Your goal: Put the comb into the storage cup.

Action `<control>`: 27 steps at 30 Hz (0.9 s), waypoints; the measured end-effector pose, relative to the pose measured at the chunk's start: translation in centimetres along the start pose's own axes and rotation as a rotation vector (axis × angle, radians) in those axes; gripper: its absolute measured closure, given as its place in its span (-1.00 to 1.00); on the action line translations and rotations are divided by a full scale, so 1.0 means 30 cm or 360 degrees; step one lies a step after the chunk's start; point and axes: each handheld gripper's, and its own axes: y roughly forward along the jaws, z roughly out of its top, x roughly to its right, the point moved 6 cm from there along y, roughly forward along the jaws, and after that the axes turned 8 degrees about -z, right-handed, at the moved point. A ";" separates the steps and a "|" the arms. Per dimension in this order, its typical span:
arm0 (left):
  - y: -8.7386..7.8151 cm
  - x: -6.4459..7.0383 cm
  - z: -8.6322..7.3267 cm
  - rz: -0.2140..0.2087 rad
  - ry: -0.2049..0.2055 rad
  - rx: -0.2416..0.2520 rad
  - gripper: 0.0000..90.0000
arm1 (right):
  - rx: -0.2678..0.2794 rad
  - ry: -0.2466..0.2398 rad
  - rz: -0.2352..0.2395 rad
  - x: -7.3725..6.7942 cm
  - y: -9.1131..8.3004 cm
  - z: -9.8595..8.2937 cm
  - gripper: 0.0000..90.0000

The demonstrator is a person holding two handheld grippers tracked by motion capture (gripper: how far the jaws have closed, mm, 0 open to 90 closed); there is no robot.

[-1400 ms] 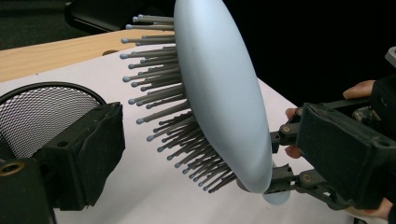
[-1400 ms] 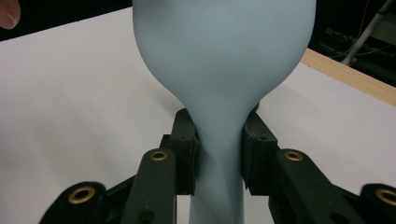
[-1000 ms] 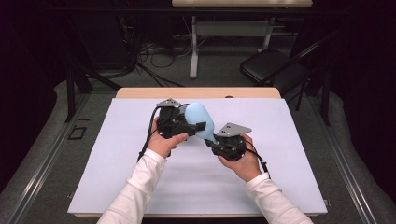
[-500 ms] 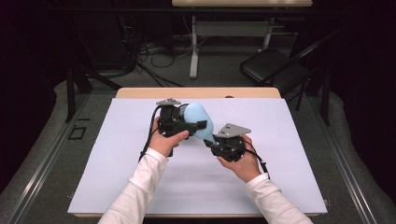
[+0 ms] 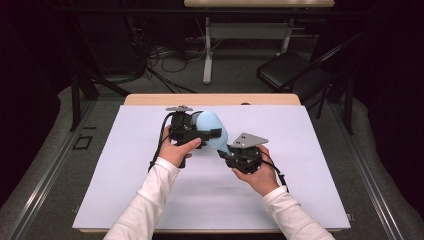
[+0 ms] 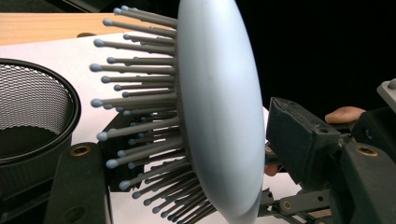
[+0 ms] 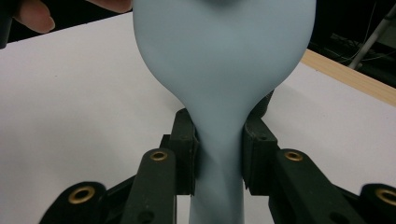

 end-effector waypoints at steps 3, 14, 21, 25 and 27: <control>-0.001 0.001 0.001 -0.0015 -0.0023 0.0008 -0.28 | 0.0004 0.0000 0.0001 -0.001 0.001 -0.001 0.55; -0.004 -0.002 0.002 -0.0063 -0.0121 0.0025 -0.25 | 0.0004 0.0000 0.0011 -0.004 0.004 -0.005 0.55; -0.004 -0.007 -0.001 -0.0066 -0.0156 0.0022 -0.20 | -0.0003 -0.0004 0.0012 -0.004 0.009 -0.011 0.55; -0.005 -0.008 -0.002 -0.0064 -0.0171 0.0025 -0.16 | -0.0004 -0.0010 0.0010 -0.004 0.010 -0.012 0.55; -0.006 -0.007 -0.001 -0.0061 -0.0183 0.0030 -0.14 | -0.0003 -0.0009 0.0011 -0.004 0.010 -0.012 0.55</control>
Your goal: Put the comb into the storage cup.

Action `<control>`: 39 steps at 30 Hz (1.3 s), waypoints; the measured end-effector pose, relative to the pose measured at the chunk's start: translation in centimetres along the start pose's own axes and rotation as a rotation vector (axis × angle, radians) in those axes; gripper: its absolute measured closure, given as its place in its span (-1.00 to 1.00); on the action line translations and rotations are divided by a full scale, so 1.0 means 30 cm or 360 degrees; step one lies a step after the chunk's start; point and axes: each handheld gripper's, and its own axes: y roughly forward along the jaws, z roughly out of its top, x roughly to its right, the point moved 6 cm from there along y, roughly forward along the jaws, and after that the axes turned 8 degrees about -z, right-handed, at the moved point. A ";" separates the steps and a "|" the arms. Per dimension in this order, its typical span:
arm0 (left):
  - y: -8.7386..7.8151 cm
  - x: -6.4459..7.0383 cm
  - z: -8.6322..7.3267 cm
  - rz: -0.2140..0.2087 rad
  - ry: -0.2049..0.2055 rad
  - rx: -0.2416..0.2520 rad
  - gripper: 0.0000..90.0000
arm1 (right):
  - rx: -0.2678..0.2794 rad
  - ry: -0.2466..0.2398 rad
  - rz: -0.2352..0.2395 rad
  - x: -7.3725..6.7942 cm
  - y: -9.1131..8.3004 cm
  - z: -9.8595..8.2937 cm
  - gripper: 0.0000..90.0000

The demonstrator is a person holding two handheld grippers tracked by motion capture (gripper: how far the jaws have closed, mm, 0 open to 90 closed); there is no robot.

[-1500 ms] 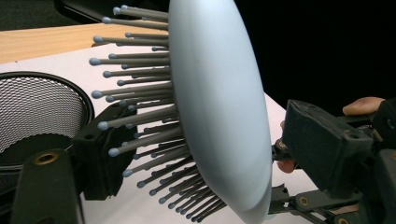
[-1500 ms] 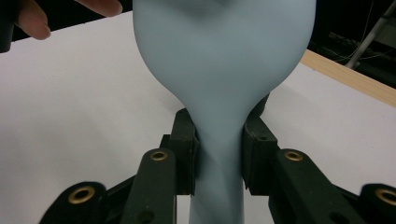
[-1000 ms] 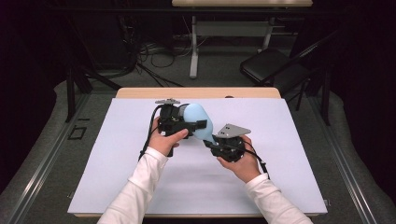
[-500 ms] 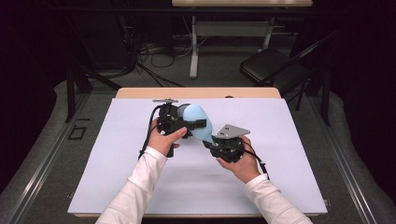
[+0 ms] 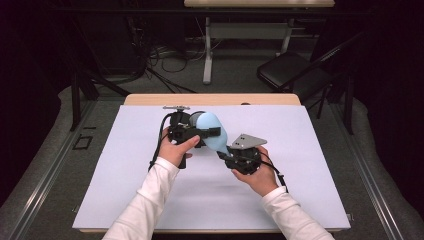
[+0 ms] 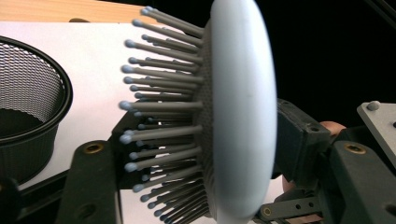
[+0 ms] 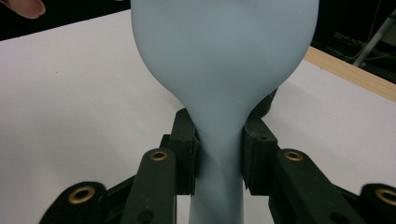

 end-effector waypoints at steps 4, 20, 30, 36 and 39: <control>-0.002 0.001 0.001 -0.0011 -0.0022 0.0008 -0.09 | 0.0003 0.0001 0.0001 -0.001 0.000 0.000 0.55; -0.007 -0.001 0.000 -0.0032 -0.0107 0.0005 0.00 | 0.0001 -0.0005 0.0005 -0.004 0.002 -0.003 0.55; -0.005 -0.010 -0.003 -0.0040 -0.0178 -0.0011 0.01 | -0.0012 -0.0003 0.0011 -0.004 0.006 -0.009 0.55; -0.004 -0.010 -0.005 -0.0035 -0.0208 -0.0011 0.01 | -0.0019 0.0002 0.0016 -0.004 0.008 -0.011 0.54; -0.005 -0.010 -0.006 -0.0024 -0.0220 -0.0013 0.02 | -0.0021 0.0006 0.0020 -0.005 0.008 -0.012 0.54</control>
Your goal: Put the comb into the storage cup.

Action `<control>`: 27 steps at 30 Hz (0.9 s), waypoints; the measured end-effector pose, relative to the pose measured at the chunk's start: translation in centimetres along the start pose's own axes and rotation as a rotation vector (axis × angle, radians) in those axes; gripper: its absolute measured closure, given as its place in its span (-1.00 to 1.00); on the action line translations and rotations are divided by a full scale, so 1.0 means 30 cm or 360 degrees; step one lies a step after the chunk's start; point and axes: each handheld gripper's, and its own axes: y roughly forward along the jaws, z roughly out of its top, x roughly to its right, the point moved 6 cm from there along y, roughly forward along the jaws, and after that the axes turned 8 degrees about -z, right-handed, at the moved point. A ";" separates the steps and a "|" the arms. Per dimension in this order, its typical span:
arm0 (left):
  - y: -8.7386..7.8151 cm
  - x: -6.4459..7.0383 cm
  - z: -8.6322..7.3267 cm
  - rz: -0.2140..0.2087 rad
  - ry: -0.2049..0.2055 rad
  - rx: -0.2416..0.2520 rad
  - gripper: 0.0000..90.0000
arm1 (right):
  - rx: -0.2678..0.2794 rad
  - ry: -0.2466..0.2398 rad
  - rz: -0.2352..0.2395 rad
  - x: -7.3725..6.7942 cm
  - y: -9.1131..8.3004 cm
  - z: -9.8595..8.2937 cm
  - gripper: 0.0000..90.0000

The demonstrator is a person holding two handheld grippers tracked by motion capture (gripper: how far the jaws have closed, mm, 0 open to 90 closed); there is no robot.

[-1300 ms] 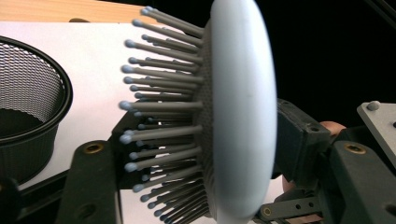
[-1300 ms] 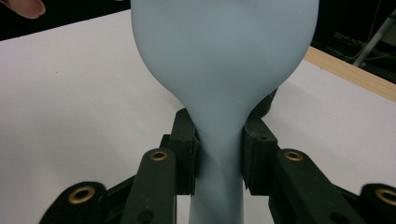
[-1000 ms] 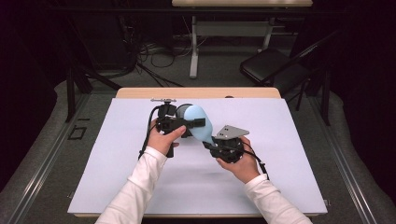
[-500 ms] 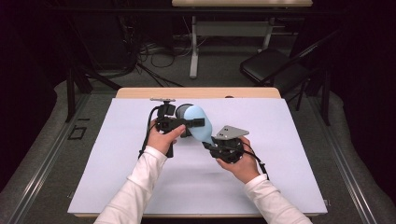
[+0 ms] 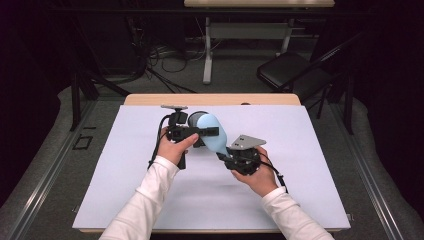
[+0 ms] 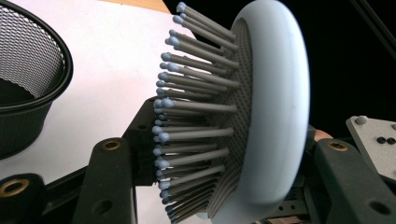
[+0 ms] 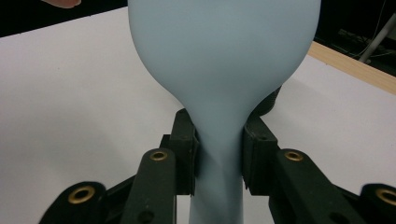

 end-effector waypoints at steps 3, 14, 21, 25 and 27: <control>0.000 0.001 -0.001 0.0009 -0.0018 0.0004 0.03 | 0.0002 0.0007 0.0005 -0.001 0.001 0.000 0.54; -0.002 -0.007 0.000 0.0021 -0.0068 -0.0002 0.04 | -0.0008 0.0022 0.0022 -0.002 0.004 -0.001 0.54; -0.003 -0.015 0.003 0.0010 -0.0121 -0.0002 0.05 | -0.0016 0.0044 0.0032 -0.003 0.003 0.000 0.53; -0.002 -0.021 0.004 0.0006 -0.0166 -0.0001 0.05 | -0.0024 0.0063 0.0036 -0.002 0.004 0.001 0.53; -0.002 -0.024 0.004 0.0009 -0.0159 -0.0001 0.05 | -0.0023 0.0064 0.0037 -0.002 0.005 0.001 0.53</control>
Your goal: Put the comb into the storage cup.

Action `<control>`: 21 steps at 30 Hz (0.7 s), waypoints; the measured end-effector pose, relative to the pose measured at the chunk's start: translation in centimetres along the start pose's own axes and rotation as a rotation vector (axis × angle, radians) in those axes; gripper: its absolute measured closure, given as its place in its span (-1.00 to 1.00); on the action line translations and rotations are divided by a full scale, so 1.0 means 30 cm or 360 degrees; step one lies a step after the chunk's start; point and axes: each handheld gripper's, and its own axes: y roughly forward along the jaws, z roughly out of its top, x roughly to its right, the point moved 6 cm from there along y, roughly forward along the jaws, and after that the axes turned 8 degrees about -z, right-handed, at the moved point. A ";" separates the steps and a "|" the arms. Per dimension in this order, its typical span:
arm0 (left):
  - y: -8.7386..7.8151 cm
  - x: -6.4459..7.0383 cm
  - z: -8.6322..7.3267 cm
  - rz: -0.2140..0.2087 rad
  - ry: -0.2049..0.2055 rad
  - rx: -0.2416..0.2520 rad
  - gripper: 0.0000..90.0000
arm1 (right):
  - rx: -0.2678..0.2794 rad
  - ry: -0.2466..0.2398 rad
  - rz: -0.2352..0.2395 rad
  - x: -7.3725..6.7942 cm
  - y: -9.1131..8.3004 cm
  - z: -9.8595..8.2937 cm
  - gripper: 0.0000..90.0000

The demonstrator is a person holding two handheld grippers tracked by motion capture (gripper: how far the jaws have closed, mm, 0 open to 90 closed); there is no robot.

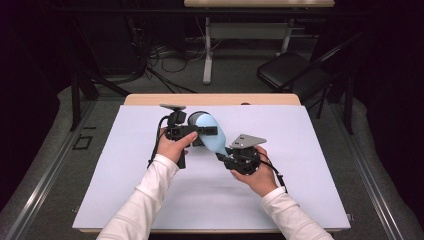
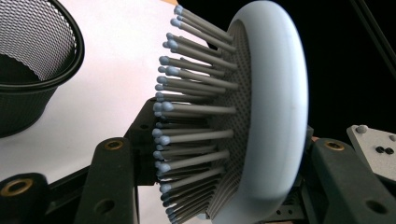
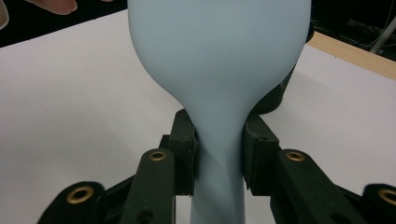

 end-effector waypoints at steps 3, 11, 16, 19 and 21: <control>0.001 -0.003 0.000 0.0006 0.0002 -0.0003 0.05 | -0.0005 0.0006 -0.0001 0.000 0.001 -0.001 0.52; 0.000 -0.002 0.007 0.0006 -0.0016 0.0005 0.05 | 0.0007 0.0019 -0.0002 0.000 -0.002 0.003 0.45; 0.006 -0.007 0.012 0.0024 -0.0031 -0.0005 0.05 | -0.0001 0.0026 0.0002 0.001 0.002 0.003 0.35; 0.010 -0.009 0.014 0.0031 -0.0038 -0.0006 0.05 | -0.0013 0.0040 0.0006 0.003 0.004 0.001 0.33; 0.013 -0.012 0.015 0.0036 -0.0035 -0.0010 0.05 | -0.0023 0.0046 0.0004 0.005 0.005 0.000 0.29</control>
